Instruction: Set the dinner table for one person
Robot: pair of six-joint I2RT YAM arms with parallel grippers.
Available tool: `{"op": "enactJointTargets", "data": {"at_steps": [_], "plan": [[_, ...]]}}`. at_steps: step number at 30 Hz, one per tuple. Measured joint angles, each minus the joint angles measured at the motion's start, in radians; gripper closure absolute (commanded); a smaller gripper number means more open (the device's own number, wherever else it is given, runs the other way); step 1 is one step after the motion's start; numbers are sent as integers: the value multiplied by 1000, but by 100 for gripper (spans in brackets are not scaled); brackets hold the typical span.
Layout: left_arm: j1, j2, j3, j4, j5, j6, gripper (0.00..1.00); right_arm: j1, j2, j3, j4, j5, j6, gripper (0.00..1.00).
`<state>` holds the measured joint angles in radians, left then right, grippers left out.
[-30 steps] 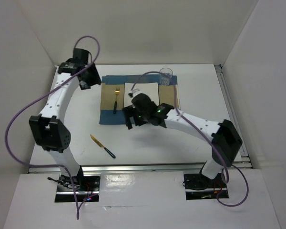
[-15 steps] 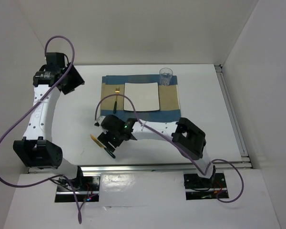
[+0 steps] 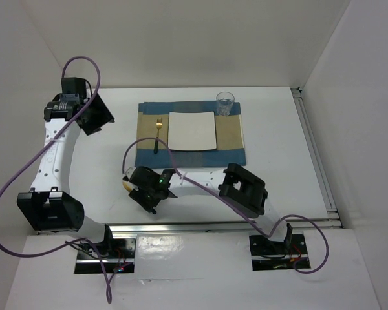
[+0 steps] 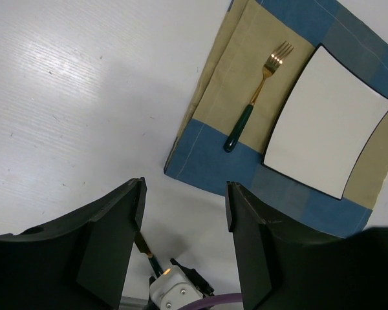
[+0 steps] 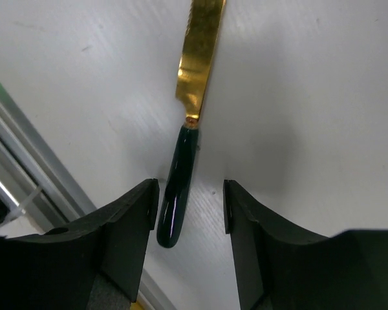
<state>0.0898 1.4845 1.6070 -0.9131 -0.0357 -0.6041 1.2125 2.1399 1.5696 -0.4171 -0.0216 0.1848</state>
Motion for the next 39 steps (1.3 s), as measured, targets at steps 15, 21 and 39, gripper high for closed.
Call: {"op": "enactJointTargets", "data": {"at_steps": [15,21,39], "plan": [[6,-25,-18,1,24,2,31,20,43,60,-20,148,39,89],[6,-26,-18,1,39,2,31,25,21,49,-34,191,25,94],[6,-26,-2,2,80,-2,31,-399,-489,-195,-134,228,191,94]]}}
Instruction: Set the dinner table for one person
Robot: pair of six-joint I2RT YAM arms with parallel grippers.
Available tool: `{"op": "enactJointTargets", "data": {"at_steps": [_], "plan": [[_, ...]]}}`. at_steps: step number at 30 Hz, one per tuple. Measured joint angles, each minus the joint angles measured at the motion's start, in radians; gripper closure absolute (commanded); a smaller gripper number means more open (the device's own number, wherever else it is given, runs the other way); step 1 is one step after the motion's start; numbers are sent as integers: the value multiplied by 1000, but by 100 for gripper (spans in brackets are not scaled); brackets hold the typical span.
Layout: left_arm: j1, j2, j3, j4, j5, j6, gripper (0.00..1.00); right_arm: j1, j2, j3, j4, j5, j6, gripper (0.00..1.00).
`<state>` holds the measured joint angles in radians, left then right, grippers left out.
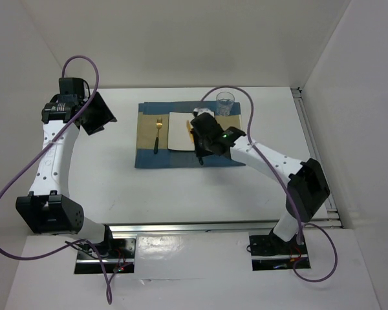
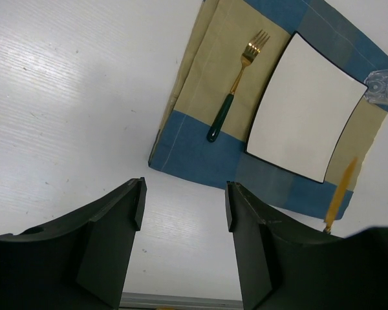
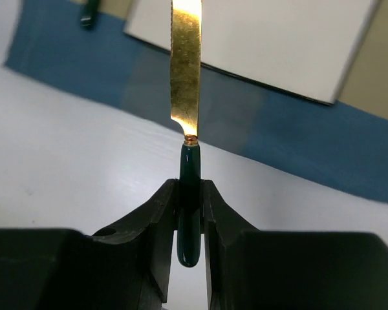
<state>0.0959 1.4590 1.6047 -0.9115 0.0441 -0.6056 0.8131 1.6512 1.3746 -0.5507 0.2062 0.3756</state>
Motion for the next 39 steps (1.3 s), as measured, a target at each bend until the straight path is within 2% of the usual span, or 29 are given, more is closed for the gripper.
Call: {"op": "enactJointTargets", "data": {"at_steps": [8,16,27,39], "plan": [[0,1,0,0,15,0,31,-234,-5,-69,-80,-60,100,95],[0,6,0,0,15,0,31,-402,64,-68,-76,-118,98,95],[0,6,0,7,7,0,31,-470,236,1,-27,-139,7,95],[0,6,0,7,-7,-3,31,-522,350,85,49,-143,-52,95]]}}
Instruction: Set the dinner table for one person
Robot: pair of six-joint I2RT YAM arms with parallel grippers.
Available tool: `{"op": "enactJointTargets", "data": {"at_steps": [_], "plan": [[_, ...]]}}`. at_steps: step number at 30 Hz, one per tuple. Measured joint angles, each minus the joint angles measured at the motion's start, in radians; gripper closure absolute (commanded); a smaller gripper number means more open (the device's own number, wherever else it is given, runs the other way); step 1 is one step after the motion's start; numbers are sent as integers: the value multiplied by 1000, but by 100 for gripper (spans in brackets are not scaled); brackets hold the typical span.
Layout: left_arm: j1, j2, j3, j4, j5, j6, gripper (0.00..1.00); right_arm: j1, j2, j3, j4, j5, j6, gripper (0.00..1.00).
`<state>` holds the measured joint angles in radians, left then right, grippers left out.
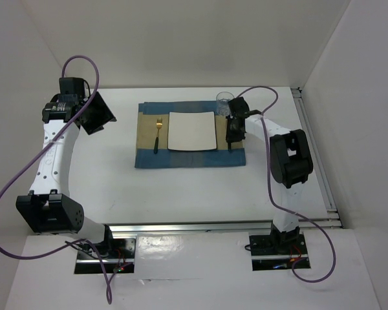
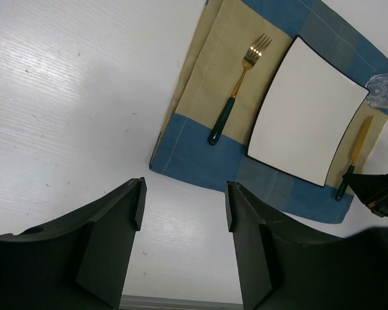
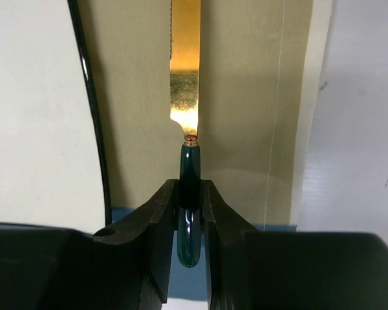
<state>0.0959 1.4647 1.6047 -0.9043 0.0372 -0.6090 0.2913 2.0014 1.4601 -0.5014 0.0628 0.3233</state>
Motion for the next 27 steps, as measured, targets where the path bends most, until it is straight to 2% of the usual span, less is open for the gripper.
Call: {"op": "enactJointTargets", "data": {"at_steps": [7,9,16,17,20,23,27], "plan": [[0,0,0,0,-9,-1,31,-8,48,39,23,-3,-24,95],[0,2,0,0,-10,-1,31,-8,65,55,31,-7,-30,91],[0,7,0,0,-14,-1,31,-8,84,59,36,-15,-33,71],[0,7,0,0,-14,-1,31,-8,84,59,37,-15,-33,60],[0,8,0,0,-15,0,31,-8,84,59,37,-18,-22,46],[0,11,1,0,-15,0,31,-8,83,58,37,-17,-16,45],[0,13,1,0,-14,0,31,-8,70,51,29,-13,1,32]]}}
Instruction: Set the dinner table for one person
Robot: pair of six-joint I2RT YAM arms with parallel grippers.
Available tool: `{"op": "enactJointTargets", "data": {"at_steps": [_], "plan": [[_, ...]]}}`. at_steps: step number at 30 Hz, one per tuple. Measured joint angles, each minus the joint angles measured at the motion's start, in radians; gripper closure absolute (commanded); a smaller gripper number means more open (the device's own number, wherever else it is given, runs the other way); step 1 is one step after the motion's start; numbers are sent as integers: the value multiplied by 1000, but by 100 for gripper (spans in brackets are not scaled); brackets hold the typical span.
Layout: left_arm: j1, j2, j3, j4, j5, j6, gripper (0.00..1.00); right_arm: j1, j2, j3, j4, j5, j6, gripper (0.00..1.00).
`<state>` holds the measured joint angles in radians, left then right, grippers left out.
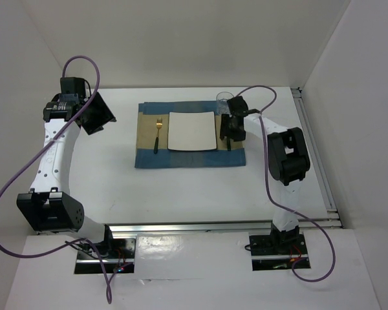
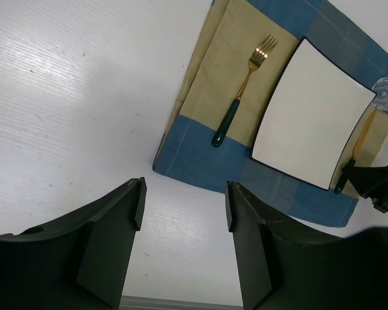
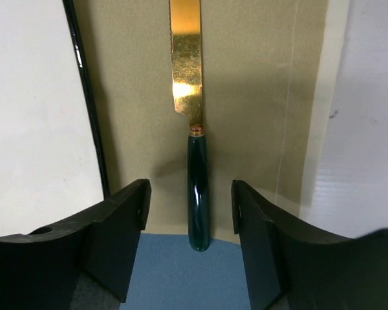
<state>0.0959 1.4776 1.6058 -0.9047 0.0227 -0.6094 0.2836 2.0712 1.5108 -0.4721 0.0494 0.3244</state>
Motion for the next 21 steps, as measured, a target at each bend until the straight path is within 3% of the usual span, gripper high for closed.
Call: {"op": "enactJointTargets", "data": {"at_steps": [5,12,21], "plan": [[0,0,0,0,0,1,31,2,-84,0,-38,21,10,0],[0,0,0,0,8,2,31,-15,-322,11,-162,97,54,0],[0,0,-9,7,26,4,31,-193,-489,-14,-328,208,185,0]]}}
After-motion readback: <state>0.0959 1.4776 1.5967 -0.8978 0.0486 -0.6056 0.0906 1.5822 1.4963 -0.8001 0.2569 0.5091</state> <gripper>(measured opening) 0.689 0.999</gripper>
